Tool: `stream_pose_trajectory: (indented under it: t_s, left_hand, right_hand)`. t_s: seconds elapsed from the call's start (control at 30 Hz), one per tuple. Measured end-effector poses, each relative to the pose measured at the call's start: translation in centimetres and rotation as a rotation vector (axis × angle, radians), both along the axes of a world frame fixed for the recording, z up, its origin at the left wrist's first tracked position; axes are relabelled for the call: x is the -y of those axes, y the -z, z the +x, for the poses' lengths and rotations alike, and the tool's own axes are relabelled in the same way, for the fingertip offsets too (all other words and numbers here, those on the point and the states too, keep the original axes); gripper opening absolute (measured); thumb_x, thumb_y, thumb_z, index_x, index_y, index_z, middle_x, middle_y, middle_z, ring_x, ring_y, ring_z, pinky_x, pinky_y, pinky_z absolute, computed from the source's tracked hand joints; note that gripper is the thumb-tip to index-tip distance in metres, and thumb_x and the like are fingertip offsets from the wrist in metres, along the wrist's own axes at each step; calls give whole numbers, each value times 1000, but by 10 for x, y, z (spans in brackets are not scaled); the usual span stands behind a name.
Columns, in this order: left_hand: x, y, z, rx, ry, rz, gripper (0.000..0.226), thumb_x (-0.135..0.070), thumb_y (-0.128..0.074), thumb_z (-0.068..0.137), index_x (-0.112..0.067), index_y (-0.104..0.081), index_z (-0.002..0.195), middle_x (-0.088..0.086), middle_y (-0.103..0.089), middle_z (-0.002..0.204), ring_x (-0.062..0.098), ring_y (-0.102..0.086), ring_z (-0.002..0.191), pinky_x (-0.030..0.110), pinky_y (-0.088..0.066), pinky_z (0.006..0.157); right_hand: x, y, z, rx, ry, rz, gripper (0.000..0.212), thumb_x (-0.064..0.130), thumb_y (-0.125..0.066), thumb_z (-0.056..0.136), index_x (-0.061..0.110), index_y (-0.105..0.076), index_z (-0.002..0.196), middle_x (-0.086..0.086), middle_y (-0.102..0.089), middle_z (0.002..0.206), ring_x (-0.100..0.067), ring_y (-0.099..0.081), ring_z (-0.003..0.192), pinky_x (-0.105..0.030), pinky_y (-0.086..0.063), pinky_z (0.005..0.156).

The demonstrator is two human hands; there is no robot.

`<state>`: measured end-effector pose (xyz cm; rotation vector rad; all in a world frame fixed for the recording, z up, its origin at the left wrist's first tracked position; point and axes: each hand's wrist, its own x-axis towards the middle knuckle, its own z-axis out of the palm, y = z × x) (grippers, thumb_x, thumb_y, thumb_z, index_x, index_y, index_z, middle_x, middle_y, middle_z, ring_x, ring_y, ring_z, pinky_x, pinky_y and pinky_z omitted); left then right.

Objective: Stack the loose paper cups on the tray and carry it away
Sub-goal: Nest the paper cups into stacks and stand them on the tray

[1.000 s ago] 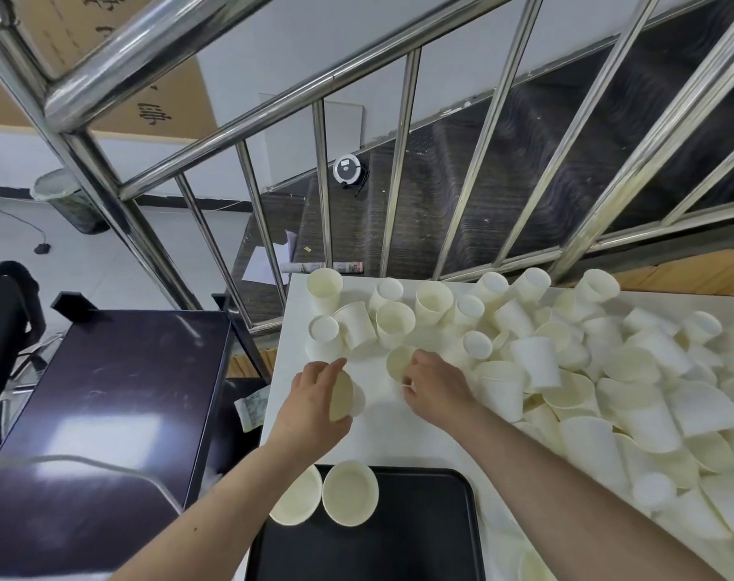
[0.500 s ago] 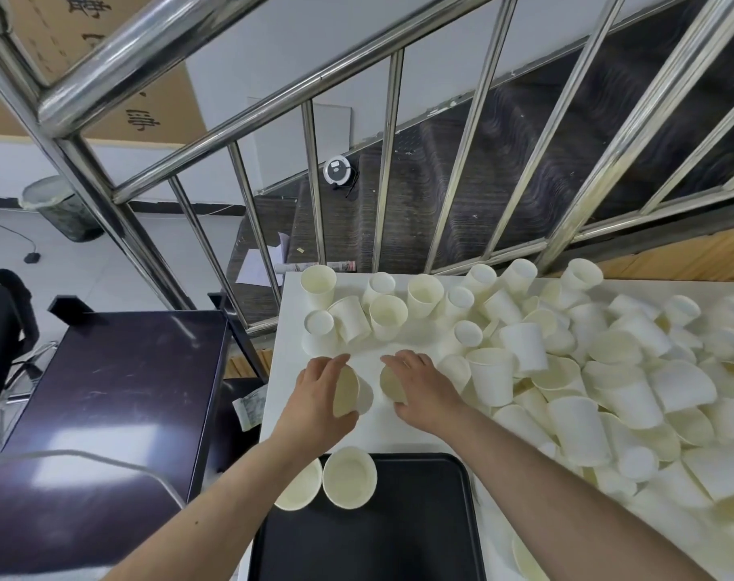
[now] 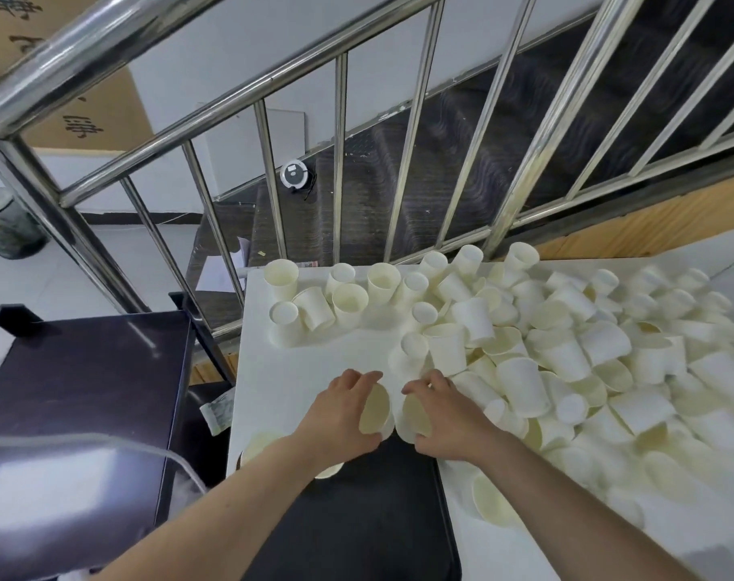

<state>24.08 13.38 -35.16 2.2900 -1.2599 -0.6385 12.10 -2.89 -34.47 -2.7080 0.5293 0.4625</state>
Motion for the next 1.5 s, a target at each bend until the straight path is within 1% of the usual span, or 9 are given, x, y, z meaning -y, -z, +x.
stream_pose_trajectory:
  t_s: [0.2,0.43,0.6,0.83,1.0,1.1,1.23,1.33,1.5]
  left_hand:
    - [7,21,-20,83,100,151,77,-36,-66,74,-29,-27,141,-4,-35,133,19,-41,121,31,-38,97]
    - [11,33,-27,181,168,263,85,-38,-68,72,-30,-22,143,-2,-34,135,21,-39,122,32,-33,100]
    - [7,30,-25,161,173,243,90,-46,-68,69,-31,-21,144,-4,-33,136,19,-37,123,32,-31,103]
    - [6,28,-21,125,167,236,81,-42,-67,72,-29,-29,142,-5,-34,136,18,-38,122,31,-31,102]
    - [3,26,-14,77,160,209,88,-54,-69,68,-32,-28,143,-8,-33,136,16,-37,124,32,-30,105]
    - [-2,22,-3,-4,100,150,82,-55,-65,72,-32,-30,142,-9,-35,137,14,-37,125,30,-31,103]
    - [-11,23,20,-46,-66,61,66,-49,-59,81,-30,-37,140,-8,-40,136,15,-41,124,30,-36,101]
    - [-18,23,38,-46,-227,0,55,-39,-59,86,-26,-42,137,-5,-44,135,16,-44,123,28,-39,100]
    - [-25,23,71,16,-418,-7,51,-33,-60,87,-24,-45,134,-3,-43,137,17,-43,124,30,-42,99]
  right_hand:
    - [-9,12,-21,-36,-11,-4,75,25,-67,78,28,-31,144,2,-28,137,-18,-36,128,-31,-49,91]
    - [-12,20,-25,-36,-23,-14,80,31,-70,79,25,-29,146,-1,-29,139,-21,-39,127,-37,-49,92]
    - [-10,19,-25,-41,-64,-16,82,37,-71,78,28,-26,147,1,-26,142,-20,-39,127,-35,-46,92]
    - [-7,20,-23,-53,-82,-10,77,29,-68,80,28,-29,146,2,-32,139,-18,-39,127,-33,-48,90]
    - [-4,17,-19,-66,-113,2,90,46,-74,74,31,-25,148,5,-28,143,-15,-34,131,-33,-46,95]
    - [3,8,-12,-62,-112,17,88,52,-69,73,34,-27,147,10,-29,143,-11,-34,132,-32,-44,97]
    - [13,-4,11,27,-91,28,69,49,-59,82,32,-34,145,13,-35,140,-8,-37,129,-28,-41,98]
    - [16,-4,40,104,-60,10,57,43,-53,90,28,-38,143,11,-37,139,-9,-38,128,-27,-42,96]
    - [13,7,94,122,-57,-14,48,38,-51,95,24,-43,140,7,-38,137,-12,-41,125,-29,-45,92]
